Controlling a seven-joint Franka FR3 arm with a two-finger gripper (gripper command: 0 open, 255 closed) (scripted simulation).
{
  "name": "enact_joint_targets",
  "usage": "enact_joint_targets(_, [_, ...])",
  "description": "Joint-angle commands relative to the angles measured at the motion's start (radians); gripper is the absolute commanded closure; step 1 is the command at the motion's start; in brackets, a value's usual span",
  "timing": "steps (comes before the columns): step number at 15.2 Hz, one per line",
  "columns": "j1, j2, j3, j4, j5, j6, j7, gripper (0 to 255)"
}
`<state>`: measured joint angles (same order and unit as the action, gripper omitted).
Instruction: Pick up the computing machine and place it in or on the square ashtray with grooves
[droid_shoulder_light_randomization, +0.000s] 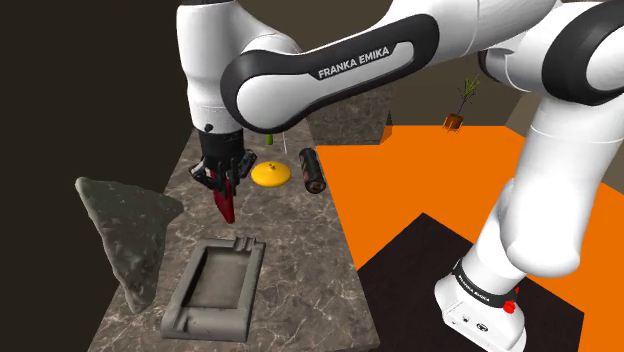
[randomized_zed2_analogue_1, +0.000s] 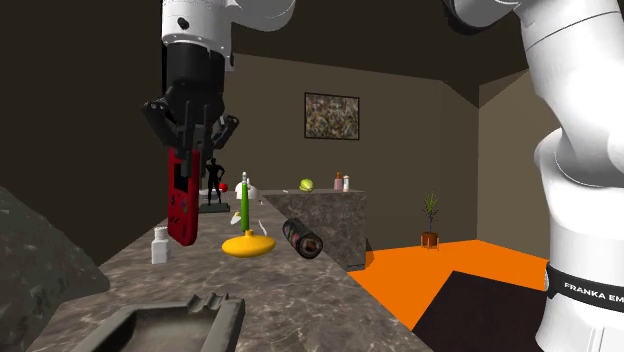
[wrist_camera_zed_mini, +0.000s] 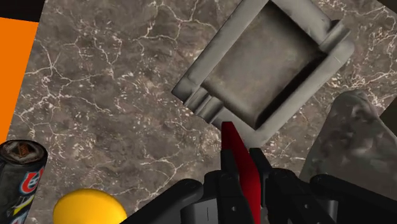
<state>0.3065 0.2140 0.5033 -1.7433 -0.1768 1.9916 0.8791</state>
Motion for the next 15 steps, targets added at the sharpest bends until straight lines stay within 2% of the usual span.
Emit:
enact_joint_targets(1, [0.023,-0.01,0.015,0.0,0.0,-0.013,0.037,255])
enact_joint_targets(7, [0.107,0.001,0.061,0.046,-0.019,-0.064,0.166,255])
enact_joint_targets(15, [0.108,0.024,0.055,-0.034,-0.039,0.035,0.185,255])
